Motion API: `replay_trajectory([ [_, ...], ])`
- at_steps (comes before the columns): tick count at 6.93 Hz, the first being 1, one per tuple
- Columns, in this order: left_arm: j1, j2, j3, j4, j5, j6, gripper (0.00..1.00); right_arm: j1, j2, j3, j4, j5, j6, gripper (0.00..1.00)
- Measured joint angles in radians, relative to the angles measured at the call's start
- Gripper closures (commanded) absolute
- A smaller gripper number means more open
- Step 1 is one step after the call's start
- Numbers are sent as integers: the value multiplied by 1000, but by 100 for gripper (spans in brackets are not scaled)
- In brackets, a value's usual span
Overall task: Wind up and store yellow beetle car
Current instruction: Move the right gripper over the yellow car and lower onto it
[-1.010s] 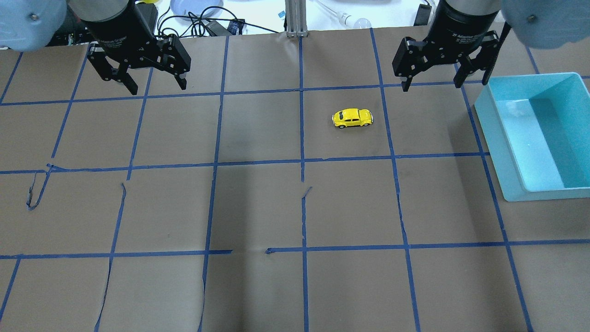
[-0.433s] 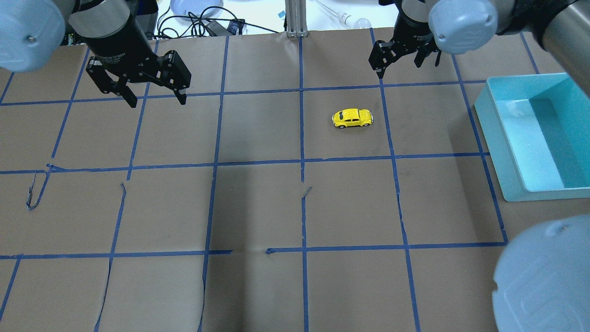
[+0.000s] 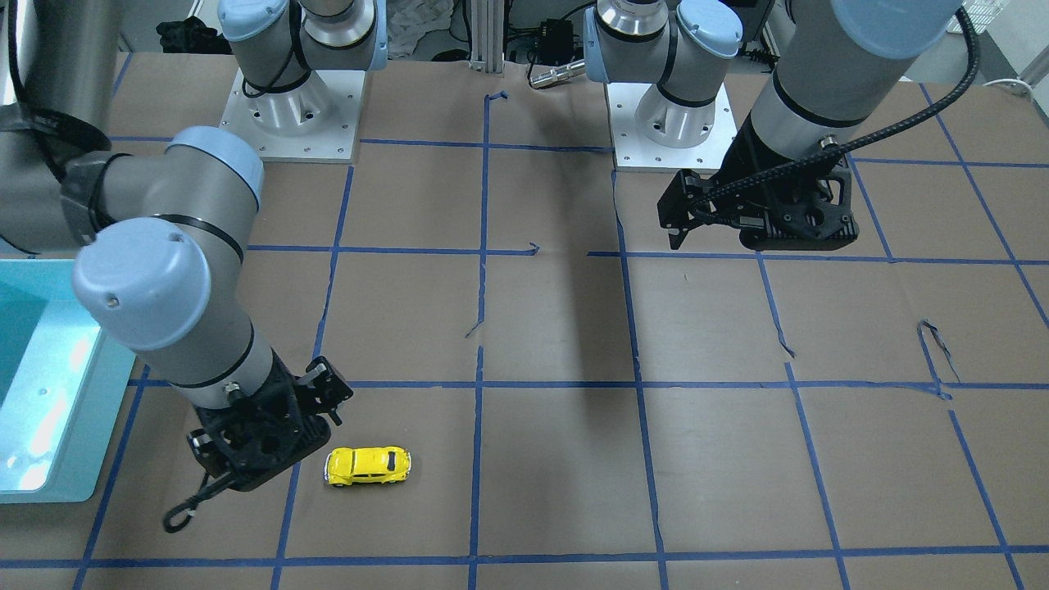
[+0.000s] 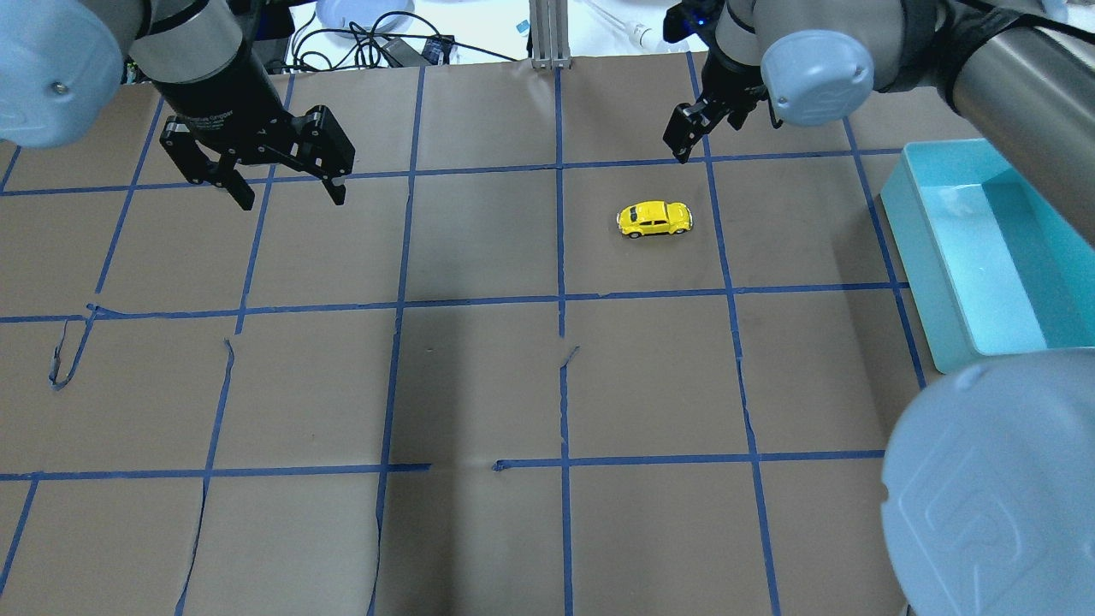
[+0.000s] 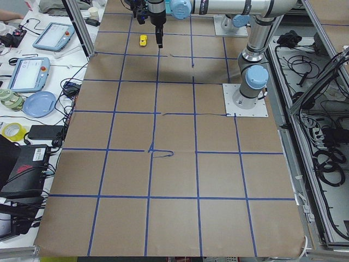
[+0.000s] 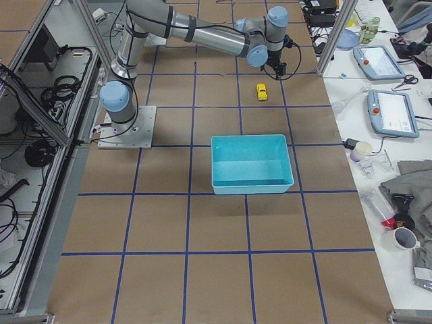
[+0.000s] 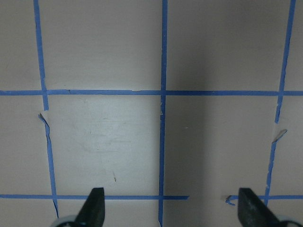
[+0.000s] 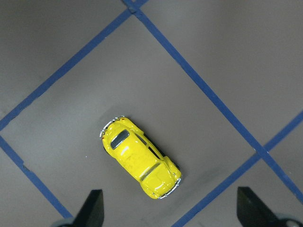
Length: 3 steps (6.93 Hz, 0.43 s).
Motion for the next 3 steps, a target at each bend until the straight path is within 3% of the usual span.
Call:
replay_trajectory([
  [3,-1,5,-8,1,-3,1,0,19,80,12,-66,2,-507,0],
])
